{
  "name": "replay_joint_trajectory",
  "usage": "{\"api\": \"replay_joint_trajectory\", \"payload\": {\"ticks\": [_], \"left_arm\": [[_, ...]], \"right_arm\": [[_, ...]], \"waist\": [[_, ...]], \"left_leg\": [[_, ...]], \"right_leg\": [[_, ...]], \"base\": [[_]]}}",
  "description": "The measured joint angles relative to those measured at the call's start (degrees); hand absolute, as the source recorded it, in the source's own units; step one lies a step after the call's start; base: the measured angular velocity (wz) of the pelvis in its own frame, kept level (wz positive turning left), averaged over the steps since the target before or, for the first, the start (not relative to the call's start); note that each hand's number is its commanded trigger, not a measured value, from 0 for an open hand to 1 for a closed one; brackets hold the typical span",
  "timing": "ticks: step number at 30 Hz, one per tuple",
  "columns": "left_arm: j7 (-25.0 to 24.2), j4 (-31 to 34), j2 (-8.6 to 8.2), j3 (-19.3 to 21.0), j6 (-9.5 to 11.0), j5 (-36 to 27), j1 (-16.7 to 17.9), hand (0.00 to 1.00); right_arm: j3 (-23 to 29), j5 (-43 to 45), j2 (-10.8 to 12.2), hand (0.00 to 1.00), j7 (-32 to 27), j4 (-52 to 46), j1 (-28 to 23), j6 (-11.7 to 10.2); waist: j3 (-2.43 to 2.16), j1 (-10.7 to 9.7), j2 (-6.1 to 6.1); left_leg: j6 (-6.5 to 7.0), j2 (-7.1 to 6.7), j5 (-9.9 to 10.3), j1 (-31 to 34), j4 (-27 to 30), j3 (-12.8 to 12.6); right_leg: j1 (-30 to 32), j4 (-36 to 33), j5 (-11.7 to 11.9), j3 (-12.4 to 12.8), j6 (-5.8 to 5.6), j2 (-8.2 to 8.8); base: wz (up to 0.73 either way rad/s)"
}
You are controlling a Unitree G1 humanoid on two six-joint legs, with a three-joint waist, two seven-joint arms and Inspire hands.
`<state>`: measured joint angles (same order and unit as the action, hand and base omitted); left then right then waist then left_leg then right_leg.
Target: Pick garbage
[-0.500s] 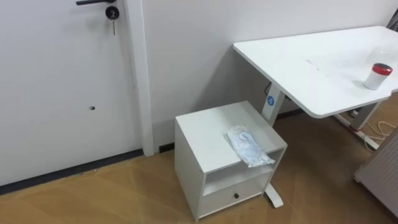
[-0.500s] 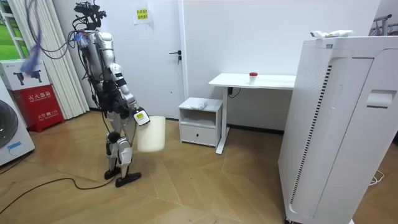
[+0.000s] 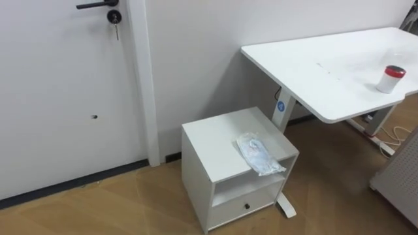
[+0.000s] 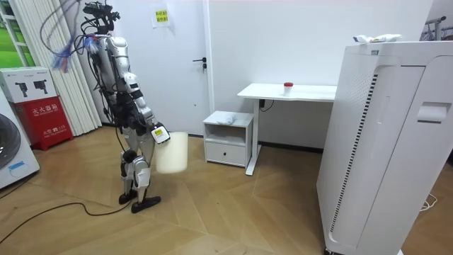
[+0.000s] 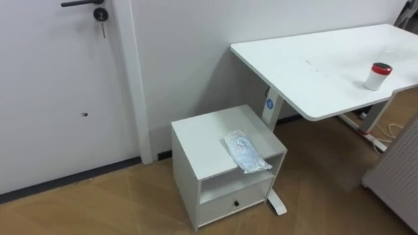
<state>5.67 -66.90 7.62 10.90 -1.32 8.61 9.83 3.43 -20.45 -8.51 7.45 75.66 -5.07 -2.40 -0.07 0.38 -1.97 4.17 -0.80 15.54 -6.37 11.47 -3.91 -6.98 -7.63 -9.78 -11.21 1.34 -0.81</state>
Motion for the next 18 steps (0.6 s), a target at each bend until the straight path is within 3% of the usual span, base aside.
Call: {"api": "replay_joint_trajectory", "payload": {"ticks": [7,13,16,18], "left_arm": [[0.0,0.0,0.13,0.0,-0.4,0.2,1.9,0.0],[0.0,-1.2,0.63,0.1,-1.8,5.2,2.5,0.0],[-0.2,-1.8,0.82,0.1,-3.1,7.9,1.9,0.0],[-0.8,-1.8,0.91,0.7,-3.5,7.9,1.7,0.0]], "right_arm": [[0.1,0.0,0.0,1.0,0.2,-0.3,-0.2,0.0],[0.3,0.2,0.0,1.0,1.4,-0.1,-0.1,0.1],[0.3,0.2,-0.1,1.0,1.9,0.0,0.0,0.8],[0.5,0.2,-0.3,1.0,2.0,-0.1,0.0,1.1]], "waist": [[0.06,0.0,0.08],[0.3,-0.2,-0.6],[0.38,-0.1,-0.63],[0.46,0.1,-0.3]], "left_leg": [[0.0,0.03,0.0,0.1,0.2,0.0],[-0.01,0.14,0.1,0.5,1.1,0.1],[-0.46,0.36,1.5,1.6,4.7,-0.2],[-0.93,1.71,4.5,2.5,8.7,-1.3]], "right_leg": [[0.0,0.1,0.0,0.1,0.0,-0.06],[0.0,-0.3,-0.1,0.0,0.11,-0.08],[0.1,-2.0,-1.6,-0.2,0.34,-0.35],[1.4,-6.0,-4.2,-0.6,0.93,-0.86]], "base": [[0.0],[0.01],[0.03],[-0.09]]}}
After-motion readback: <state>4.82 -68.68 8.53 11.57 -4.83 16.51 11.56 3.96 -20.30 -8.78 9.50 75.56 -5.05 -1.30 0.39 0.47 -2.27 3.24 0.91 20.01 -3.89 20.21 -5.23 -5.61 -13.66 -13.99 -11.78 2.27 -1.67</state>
